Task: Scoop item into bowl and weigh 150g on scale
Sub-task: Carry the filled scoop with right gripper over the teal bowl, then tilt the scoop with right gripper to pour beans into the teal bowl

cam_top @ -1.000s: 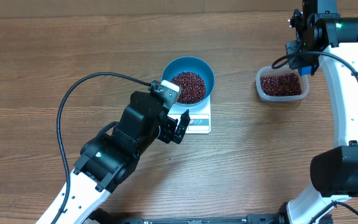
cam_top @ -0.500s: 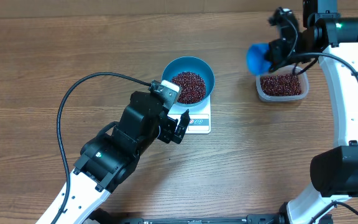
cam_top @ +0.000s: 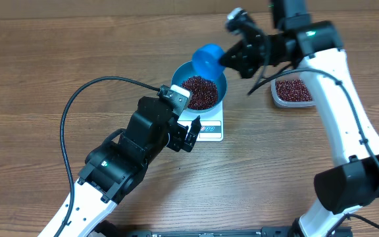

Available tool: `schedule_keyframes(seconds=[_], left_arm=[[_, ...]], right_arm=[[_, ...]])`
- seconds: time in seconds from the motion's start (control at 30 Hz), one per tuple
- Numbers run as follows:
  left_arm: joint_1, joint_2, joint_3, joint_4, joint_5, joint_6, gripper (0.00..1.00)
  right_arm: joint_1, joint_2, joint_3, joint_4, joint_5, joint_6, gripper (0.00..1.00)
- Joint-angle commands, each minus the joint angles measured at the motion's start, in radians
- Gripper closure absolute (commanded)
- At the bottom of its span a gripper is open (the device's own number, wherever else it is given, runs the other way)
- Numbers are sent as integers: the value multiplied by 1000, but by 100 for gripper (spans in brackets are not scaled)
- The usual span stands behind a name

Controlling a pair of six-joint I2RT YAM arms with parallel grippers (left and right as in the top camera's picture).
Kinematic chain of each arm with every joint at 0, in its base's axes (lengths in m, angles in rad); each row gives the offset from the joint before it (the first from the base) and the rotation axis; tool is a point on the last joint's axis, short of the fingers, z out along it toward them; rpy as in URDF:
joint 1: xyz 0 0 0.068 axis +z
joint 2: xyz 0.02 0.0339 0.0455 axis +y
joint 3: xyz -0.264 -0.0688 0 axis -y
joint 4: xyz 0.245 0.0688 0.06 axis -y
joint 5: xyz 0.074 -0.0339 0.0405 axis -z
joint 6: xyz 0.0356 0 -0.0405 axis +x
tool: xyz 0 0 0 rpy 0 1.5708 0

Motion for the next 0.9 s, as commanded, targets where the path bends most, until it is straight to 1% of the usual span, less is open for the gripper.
schedule_keyframes(seconds=[0.0,0.17,0.23,0.6,0.87], left_arm=[[5,-3,-1,4,-13,5,1],[5,-3,-1,5,-13,5,0],[5,-3,-1,5,-13,5,0],[5,-3,-1,1,-13,5,0],[5,-3,-1,3,-13,5,0]], right_arm=[[76,-12,18,18,216,47,96],[143,-10,18,31,381,99,96],[154,-5,18,32,411,108,96],[157,105,18,31,410,175,96],[157,119,18,16,410,179,96]])
